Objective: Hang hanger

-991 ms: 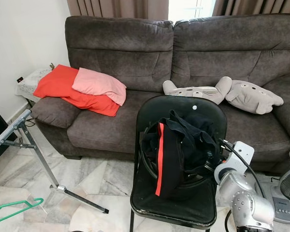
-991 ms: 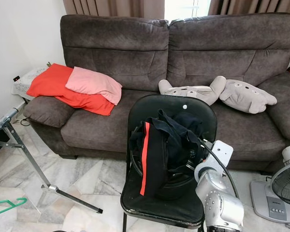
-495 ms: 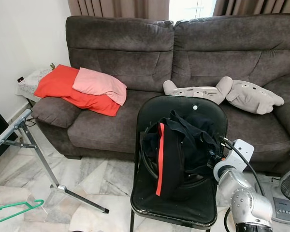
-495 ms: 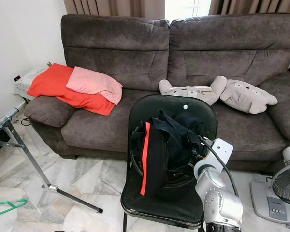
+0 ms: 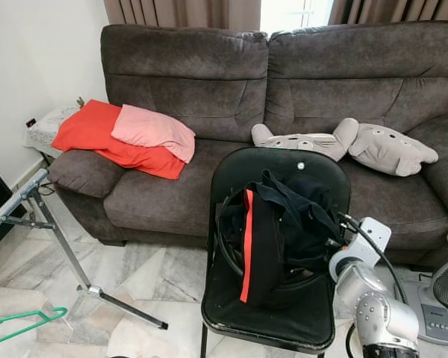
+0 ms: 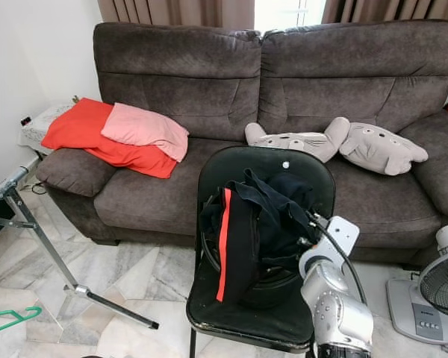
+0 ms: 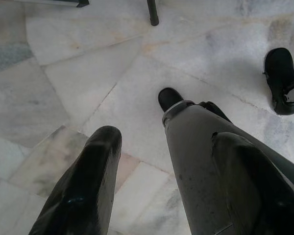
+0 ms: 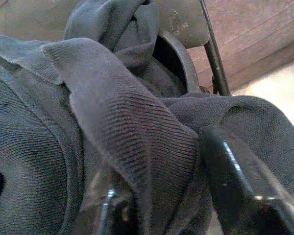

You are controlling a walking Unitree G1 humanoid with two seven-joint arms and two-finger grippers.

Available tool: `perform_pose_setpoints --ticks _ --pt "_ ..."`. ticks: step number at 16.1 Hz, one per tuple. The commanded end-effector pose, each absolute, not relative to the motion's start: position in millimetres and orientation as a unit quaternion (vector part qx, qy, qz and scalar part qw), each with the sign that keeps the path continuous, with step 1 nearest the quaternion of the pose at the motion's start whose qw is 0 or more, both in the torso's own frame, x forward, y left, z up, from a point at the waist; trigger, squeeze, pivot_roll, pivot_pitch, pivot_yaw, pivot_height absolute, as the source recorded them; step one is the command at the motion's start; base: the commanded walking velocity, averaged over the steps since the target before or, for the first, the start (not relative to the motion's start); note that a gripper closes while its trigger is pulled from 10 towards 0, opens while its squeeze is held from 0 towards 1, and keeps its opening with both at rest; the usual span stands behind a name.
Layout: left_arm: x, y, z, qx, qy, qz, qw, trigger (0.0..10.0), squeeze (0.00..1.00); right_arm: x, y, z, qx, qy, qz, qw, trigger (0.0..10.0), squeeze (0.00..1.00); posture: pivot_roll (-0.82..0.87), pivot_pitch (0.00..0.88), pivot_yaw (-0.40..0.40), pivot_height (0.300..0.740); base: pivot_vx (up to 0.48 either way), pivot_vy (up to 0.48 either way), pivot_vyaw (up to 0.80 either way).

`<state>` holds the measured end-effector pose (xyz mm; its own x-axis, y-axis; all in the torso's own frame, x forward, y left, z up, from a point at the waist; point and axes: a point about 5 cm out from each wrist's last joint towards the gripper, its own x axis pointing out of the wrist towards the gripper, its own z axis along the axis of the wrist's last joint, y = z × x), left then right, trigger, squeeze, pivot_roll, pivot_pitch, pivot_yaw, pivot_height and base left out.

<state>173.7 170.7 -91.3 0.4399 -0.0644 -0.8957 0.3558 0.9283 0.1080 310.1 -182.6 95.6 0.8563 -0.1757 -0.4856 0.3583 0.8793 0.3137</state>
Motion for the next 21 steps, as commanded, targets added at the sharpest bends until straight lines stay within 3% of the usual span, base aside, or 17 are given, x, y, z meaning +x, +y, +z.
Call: perform_pose_setpoints --ticks 1,14,17,21 --pt "172.4 174.5 -91.6 0.153 0.519 -0.131 0.831 10.0 0.0 312.7 -182.7 96.6 0.205 0.225 -0.143 0.942 0.0 0.0 -0.13 0.0 0.052 0.74 0.0 0.0 0.0" --pt "167.6 175.0 -93.4 0.159 0.521 -0.139 0.827 10.0 0.0 315.3 -176.9 95.0 0.203 0.211 -0.125 0.948 0.0 0.0 -0.14 0.0 0.069 0.74 0.0 0.0 0.0" --pt "168.3 175.5 -93.1 0.164 0.52 -0.14 0.826 10.0 0.0 317.7 -180.5 99.7 0.202 0.199 -0.136 0.949 0.0 0.0 -0.14 0.0 0.072 0.74 0.0 0.0 0.0" --pt "168.1 177.6 -93.3 0.162 0.526 -0.123 0.826 10.0 0.0 314.5 -202.9 117.8 0.198 0.11 -0.192 0.955 0.0 0.0 -0.13 0.0 0.067 0.74 0.0 0.0 0.0"
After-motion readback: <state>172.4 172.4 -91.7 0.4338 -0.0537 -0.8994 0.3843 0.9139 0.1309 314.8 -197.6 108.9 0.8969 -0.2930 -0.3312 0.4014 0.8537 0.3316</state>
